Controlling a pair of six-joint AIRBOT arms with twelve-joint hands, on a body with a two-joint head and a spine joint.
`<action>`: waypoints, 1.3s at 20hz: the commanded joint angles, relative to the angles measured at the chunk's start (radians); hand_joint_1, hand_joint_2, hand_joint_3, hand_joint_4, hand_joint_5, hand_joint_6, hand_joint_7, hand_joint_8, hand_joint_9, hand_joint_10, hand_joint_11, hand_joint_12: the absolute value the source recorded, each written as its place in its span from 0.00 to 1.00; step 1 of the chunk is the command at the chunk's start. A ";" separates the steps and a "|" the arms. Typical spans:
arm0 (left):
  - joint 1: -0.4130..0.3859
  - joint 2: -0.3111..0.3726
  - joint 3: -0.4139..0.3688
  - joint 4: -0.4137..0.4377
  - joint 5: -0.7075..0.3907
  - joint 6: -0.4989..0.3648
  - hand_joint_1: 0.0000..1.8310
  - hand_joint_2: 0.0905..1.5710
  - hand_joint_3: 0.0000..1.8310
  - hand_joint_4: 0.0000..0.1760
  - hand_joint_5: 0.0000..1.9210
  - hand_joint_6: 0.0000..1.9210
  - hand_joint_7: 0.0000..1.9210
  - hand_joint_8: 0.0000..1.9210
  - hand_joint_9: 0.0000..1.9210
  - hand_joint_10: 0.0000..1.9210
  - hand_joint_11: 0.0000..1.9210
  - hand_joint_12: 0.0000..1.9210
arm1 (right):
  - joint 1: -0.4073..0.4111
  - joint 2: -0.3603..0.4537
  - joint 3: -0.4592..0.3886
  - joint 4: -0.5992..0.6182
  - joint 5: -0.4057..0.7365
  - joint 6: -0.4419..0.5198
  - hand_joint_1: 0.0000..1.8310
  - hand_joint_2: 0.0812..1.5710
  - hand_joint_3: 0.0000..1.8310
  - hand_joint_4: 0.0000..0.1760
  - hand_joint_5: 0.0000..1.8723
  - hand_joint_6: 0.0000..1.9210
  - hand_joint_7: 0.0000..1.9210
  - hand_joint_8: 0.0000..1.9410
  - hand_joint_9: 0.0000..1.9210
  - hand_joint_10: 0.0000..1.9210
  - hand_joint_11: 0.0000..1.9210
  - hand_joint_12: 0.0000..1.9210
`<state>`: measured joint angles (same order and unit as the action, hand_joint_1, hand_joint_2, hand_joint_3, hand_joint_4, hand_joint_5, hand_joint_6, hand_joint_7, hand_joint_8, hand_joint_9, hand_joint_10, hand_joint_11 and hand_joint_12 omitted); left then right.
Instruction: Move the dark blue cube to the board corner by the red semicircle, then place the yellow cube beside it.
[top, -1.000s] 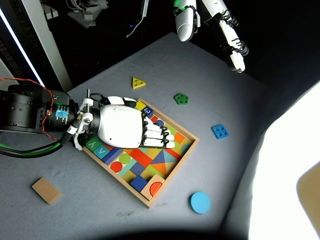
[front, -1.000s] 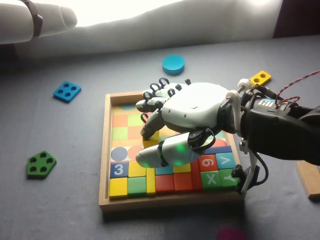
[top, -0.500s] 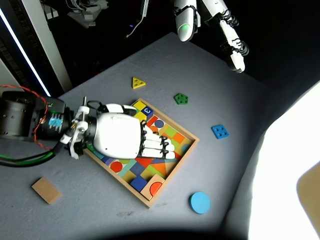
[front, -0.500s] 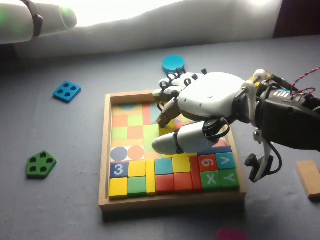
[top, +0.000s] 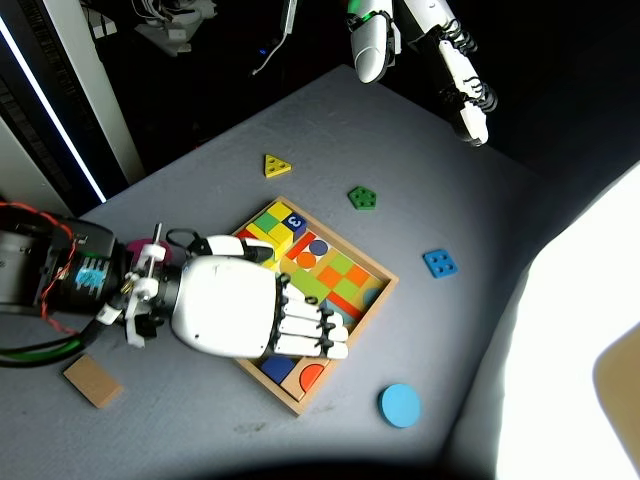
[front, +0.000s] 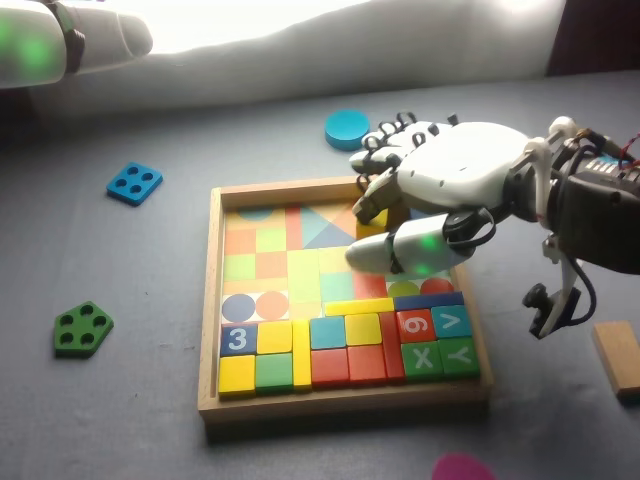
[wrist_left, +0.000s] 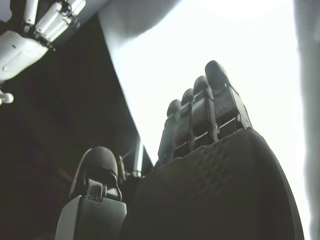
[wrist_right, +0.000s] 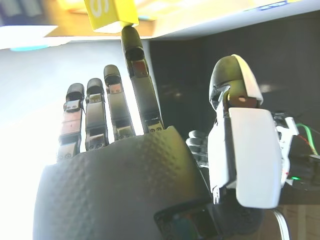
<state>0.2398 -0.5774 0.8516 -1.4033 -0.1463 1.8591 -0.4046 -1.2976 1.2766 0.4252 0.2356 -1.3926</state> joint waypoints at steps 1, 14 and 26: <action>-0.014 -0.002 0.003 0.010 -0.029 -0.001 0.00 0.83 0.00 0.00 0.03 0.00 0.03 0.00 0.03 0.00 0.00 0.21 | -0.005 0.008 0.007 -0.007 0.074 -0.001 0.00 0.73 0.00 0.00 0.36 0.04 0.07 0.00 0.00 0.00 0.00 0.00; -0.014 -0.002 0.005 0.010 -0.029 -0.001 0.00 0.82 0.00 0.00 0.03 0.00 0.02 0.00 0.03 0.00 0.00 0.20 | -0.021 0.063 0.003 -0.007 0.053 0.000 0.00 0.72 0.00 0.00 0.38 0.04 0.09 0.01 0.00 0.00 0.00 0.00; -0.014 -0.002 0.001 0.010 -0.030 0.003 0.00 0.83 0.00 0.00 0.02 0.00 0.01 0.00 0.02 0.00 0.00 0.18 | 0.108 0.106 -0.050 -0.007 0.104 0.003 0.00 0.72 0.00 0.00 0.37 0.04 0.08 0.01 0.00 0.00 0.00 0.00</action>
<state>0.2398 -0.5781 0.8516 -1.4033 -0.1490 1.8626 -0.3023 -1.1992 1.2255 0.4225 0.2359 -1.3926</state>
